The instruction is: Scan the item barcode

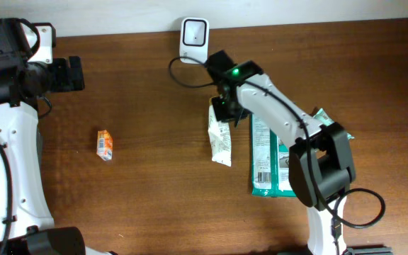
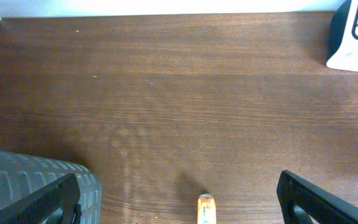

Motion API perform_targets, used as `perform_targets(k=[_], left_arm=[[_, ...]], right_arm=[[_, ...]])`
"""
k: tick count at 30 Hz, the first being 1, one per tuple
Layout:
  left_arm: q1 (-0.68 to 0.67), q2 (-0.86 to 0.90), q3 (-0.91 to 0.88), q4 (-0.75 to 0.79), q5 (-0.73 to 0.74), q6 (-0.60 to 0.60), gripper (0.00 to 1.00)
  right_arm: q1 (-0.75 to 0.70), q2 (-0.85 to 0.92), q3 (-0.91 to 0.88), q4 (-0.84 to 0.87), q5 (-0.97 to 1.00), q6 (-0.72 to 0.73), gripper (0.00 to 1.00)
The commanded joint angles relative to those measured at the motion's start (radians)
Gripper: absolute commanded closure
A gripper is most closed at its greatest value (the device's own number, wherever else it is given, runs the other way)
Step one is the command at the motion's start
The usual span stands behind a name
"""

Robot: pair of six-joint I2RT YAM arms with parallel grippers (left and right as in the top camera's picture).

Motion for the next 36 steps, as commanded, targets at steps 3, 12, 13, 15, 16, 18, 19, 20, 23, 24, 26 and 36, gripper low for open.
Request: perform_targets(k=[3, 12, 13, 15, 16, 18, 19, 20, 23, 24, 26, 36], left_arm=[[0.008, -0.013, 0.012, 0.0, -0.003, -0.016, 0.01], [0.008, -0.013, 0.011, 0.0, -0.003, -0.016, 0.01], [0.008, -0.013, 0.011, 0.0, -0.003, -0.016, 0.01], [0.008, -0.013, 0.011, 0.0, -0.003, -0.016, 0.01], [0.008, -0.013, 0.012, 0.0, -0.003, -0.016, 0.01], [0.008, -0.013, 0.012, 0.0, -0.003, -0.016, 0.01], [0.008, -0.013, 0.011, 0.0, -0.003, -0.016, 0.01], [0.008, -0.013, 0.011, 0.0, -0.003, -0.016, 0.01], [0.008, -0.013, 0.012, 0.0, -0.003, -0.016, 0.01], [0.008, -0.013, 0.011, 0.0, -0.003, -0.016, 0.01], [0.008, -0.013, 0.012, 0.0, -0.003, -0.016, 0.01], [0.008, -0.013, 0.011, 0.0, -0.003, -0.016, 0.01]], right_arm=[[0.0, 0.011, -0.013, 0.051, -0.007, 0.004, 0.92], [0.053, 0.051, -0.013, 0.078, -0.011, 0.011, 0.96], [0.056, 0.061, -0.013, 0.078, -0.011, 0.011, 0.96], [0.056, 0.092, -0.014, 0.078, -0.033, 0.012, 0.96], [0.056, 0.107, -0.014, 0.079, -0.034, 0.012, 0.96], [0.056, 0.125, -0.014, 0.079, -0.05, 0.011, 0.96], [0.056, 0.139, -0.014, 0.079, -0.065, 0.011, 0.96], [0.056, 0.156, -0.014, 0.079, -0.08, 0.011, 0.96], [0.062, 0.191, -0.014, 0.083, -0.131, 0.007, 0.96], [0.066, 0.192, -0.014, 0.083, -0.131, 0.007, 0.96], [0.084, 0.195, -0.014, 0.091, -0.134, 0.007, 0.95], [0.101, 0.133, 0.143, 0.014, -0.18, -0.072, 0.96]])
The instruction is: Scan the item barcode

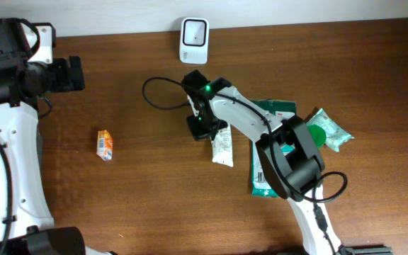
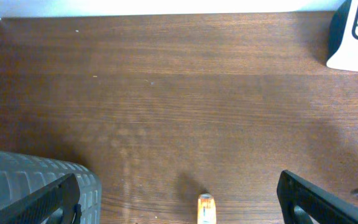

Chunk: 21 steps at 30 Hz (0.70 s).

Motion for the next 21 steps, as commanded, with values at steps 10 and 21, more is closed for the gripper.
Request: perform_targets(k=[10, 21], left_arm=[[0.008, -0.012, 0.011, 0.001, -0.003, -0.016, 0.01], [0.006, -0.012, 0.011, 0.001, -0.003, -0.016, 0.01]], right_arm=[[-0.219, -0.231, -0.023, -0.219, -0.028, -0.019, 0.92], [-0.19, -0.231, -0.203, -0.108, -0.094, -0.068, 0.52]])
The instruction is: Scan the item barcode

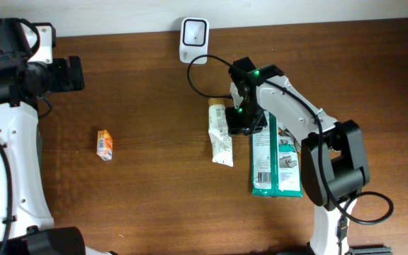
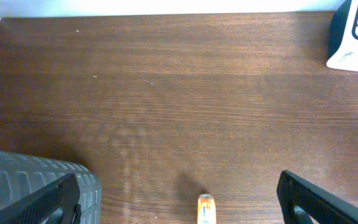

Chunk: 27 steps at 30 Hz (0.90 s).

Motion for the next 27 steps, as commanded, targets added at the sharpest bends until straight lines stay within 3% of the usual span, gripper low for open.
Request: perform_targets(k=[1, 4, 5, 10, 13, 20, 22, 25, 26, 27], left_arm=[[0.006, -0.012, 0.011, 0.001, -0.003, -0.016, 0.01], [0.006, -0.011, 0.012, 0.001, -0.003, -0.016, 0.01], [0.006, -0.011, 0.012, 0.001, -0.003, -0.016, 0.01], [0.006, -0.011, 0.011, 0.001, -0.003, -0.016, 0.01], [0.013, -0.011, 0.011, 0.001, -0.003, -0.016, 0.01], [0.013, -0.011, 0.011, 0.001, -0.003, -0.016, 0.01], [0.013, -0.011, 0.012, 0.001, -0.003, -0.016, 0.01], [0.013, -0.011, 0.012, 0.0, -0.003, -0.016, 0.01], [0.013, -0.011, 0.011, 0.0, -0.003, -0.016, 0.01], [0.013, -0.011, 0.011, 0.001, -0.003, -0.016, 0.01]], right_arm=[[0.036, -0.006, -0.009, 0.0, -0.011, -0.048, 0.51], [0.095, -0.007, -0.009, 0.0, 0.049, -0.05, 0.48], [0.121, -0.007, -0.009, -0.001, 0.108, -0.023, 0.36], [0.387, -0.025, 0.011, -0.015, 0.639, 0.056, 0.26], [0.444, 0.005, 0.004, -0.002, 0.692, 0.055, 0.19], [0.458, 0.137, -0.003, 0.003, 0.729, 0.051, 0.18], [0.447, 0.167, -0.003, 0.004, 0.73, 0.051, 0.27], [0.447, 0.167, -0.003, 0.012, 0.736, 0.051, 0.62], [0.447, 0.167, -0.003, 0.012, 0.761, 0.055, 0.83], [0.447, 0.167, -0.001, 0.011, 0.797, 0.055, 0.96]])
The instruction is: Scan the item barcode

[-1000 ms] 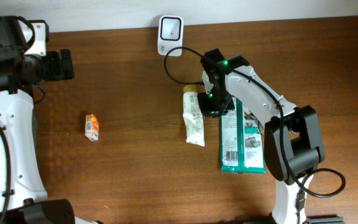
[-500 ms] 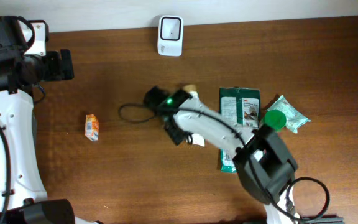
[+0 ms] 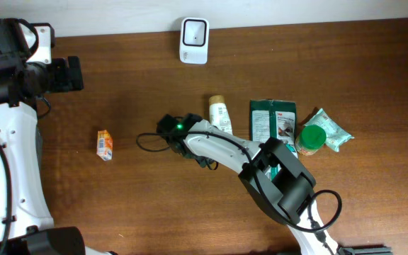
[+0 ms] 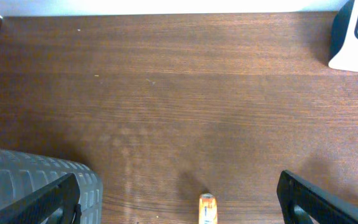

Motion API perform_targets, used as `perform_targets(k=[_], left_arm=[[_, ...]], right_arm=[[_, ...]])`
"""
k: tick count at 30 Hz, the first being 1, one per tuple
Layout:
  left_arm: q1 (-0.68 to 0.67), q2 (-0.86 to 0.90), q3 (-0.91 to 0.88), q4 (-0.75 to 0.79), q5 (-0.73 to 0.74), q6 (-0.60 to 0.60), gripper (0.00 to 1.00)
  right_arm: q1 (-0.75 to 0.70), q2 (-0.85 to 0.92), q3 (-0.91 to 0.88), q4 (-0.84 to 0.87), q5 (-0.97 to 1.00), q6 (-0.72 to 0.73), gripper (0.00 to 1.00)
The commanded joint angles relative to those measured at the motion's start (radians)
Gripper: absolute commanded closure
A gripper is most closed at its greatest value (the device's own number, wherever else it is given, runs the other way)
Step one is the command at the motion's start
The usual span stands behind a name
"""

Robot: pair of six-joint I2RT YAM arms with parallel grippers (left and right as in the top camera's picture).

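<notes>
A white barcode scanner [image 3: 194,31] stands at the table's back edge; its corner [image 4: 355,38] shows at the left wrist view's top right. A white tube [image 3: 220,115] lies mid-table, its lower end hidden under my right arm. My right gripper [image 3: 170,132] is low over the wood left of the tube, next to a loop of black cable. Its fingers are not visible. A small orange box [image 3: 105,144] lies at the left. My left gripper [image 3: 68,74] is open and raised at the far left, the orange box [image 4: 207,210] showing between its fingers.
A dark green pack [image 3: 273,119], a green-lidded jar [image 3: 310,138] and a pale green packet [image 3: 333,127] lie right of the tube. The right arm crosses the table from the front right and covers the pack's near end.
My right gripper has moved from between the tube and the green pack to the wood left of the tube. The jar and pale packet are uncovered. The left arm is unchanged.
My right gripper was first at the tube's top end, then just left of the tube, then on its right against the green pack, and is now farther left on the wood. The tube lies in much the same place throughout. My left gripper stayed open at the far left.
</notes>
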Motion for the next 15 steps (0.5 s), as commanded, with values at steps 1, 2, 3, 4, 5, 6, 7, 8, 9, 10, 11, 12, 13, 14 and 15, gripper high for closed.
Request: perform_targets(k=[1, 2, 3, 4, 5, 6, 7, 8, 9, 10, 11, 12, 13, 14, 15], left_arm=[[0.007, -0.011, 0.011, 0.001, -0.003, -0.016, 0.01], [0.007, -0.011, 0.012, 0.001, -0.003, -0.016, 0.01], [0.007, -0.011, 0.011, 0.0, -0.003, -0.016, 0.01], [0.007, -0.011, 0.011, 0.001, -0.003, -0.016, 0.01], [0.007, -0.011, 0.011, 0.001, -0.003, -0.016, 0.01], [0.007, -0.012, 0.012, 0.001, -0.003, -0.016, 0.01], [0.007, -0.011, 0.011, 0.001, -0.003, -0.016, 0.01], [0.007, -0.011, 0.011, 0.0, -0.003, -0.016, 0.01], [0.007, -0.011, 0.011, 0.001, -0.003, -0.016, 0.01], [0.007, -0.011, 0.011, 0.001, -0.003, -0.016, 0.01], [0.007, -0.011, 0.011, 0.0, -0.003, -0.016, 0.01], [0.007, -0.011, 0.011, 0.0, -0.003, -0.016, 0.01], [0.007, -0.011, 0.011, 0.001, -0.003, -0.016, 0.01], [0.007, -0.012, 0.011, 0.001, -0.003, -0.016, 0.01], [0.007, -0.011, 0.011, 0.001, -0.003, -0.016, 0.01]], right_arm=[[-0.003, 0.022, 0.005, 0.005, 0.05, 0.006, 0.96], [-0.003, 0.012, 0.013, -0.005, 0.049, 0.006, 0.96], [-0.002, -0.008, 0.025, -0.016, 0.046, 0.005, 0.96], [-0.001, -0.025, 0.038, -0.024, 0.029, 0.006, 0.96], [-0.001, -0.059, 0.058, -0.024, -0.021, 0.005, 0.96], [-0.01, -0.1, 0.078, -0.023, -0.1, -0.004, 0.96], [-0.029, -0.148, 0.096, -0.017, -0.26, -0.067, 0.96], [-0.052, -0.185, 0.101, -0.01, -0.415, -0.117, 0.96], [-0.079, -0.215, 0.101, -0.005, -0.557, -0.145, 0.96], [-0.128, -0.236, 0.101, -0.005, -0.734, -0.186, 0.96], [-0.161, -0.237, 0.101, -0.006, -0.827, -0.211, 0.96], [-0.193, -0.237, 0.095, -0.004, -0.869, -0.211, 0.96], [-0.22, -0.237, 0.09, -0.006, -0.859, -0.21, 0.96], [-0.227, -0.237, 0.089, -0.005, -0.748, -0.2, 0.96], [-0.216, -0.237, 0.089, -0.006, -0.625, -0.166, 0.96]])
